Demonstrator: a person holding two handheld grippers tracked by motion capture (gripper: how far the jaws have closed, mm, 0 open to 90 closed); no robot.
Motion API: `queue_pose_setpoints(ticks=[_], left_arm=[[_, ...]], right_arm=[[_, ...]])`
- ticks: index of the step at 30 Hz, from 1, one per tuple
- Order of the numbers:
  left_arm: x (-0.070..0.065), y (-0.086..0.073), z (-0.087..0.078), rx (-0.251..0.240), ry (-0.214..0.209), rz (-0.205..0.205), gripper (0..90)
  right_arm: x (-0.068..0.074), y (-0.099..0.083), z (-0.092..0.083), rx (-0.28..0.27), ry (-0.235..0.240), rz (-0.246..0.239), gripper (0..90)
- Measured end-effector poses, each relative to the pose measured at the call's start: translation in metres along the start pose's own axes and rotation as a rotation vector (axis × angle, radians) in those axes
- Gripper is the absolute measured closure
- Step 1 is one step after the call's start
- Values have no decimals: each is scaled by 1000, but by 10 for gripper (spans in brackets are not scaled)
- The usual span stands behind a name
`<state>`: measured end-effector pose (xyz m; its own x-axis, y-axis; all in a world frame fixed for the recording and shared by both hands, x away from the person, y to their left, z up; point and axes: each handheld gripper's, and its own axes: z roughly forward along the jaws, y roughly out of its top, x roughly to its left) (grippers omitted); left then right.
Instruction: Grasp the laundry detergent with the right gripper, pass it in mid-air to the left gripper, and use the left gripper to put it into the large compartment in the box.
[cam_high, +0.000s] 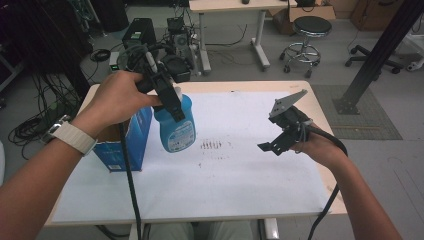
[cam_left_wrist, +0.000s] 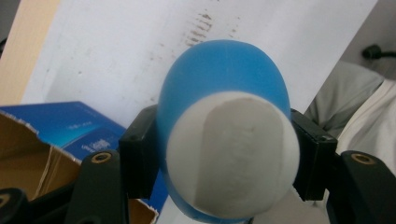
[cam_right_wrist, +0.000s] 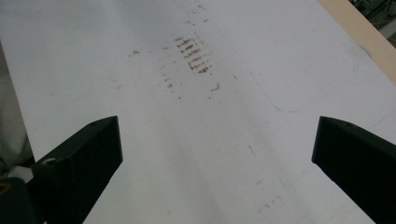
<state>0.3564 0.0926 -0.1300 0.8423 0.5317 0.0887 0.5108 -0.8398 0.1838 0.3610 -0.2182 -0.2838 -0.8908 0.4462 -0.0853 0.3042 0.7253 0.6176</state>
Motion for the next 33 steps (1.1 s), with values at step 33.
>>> queue_pose_setpoints(ticks=[33], left_arm=[[51,-48,-79,-38,109,-493,382]], right_arm=[[-17,-3,-27,266,-35,-84,29]])
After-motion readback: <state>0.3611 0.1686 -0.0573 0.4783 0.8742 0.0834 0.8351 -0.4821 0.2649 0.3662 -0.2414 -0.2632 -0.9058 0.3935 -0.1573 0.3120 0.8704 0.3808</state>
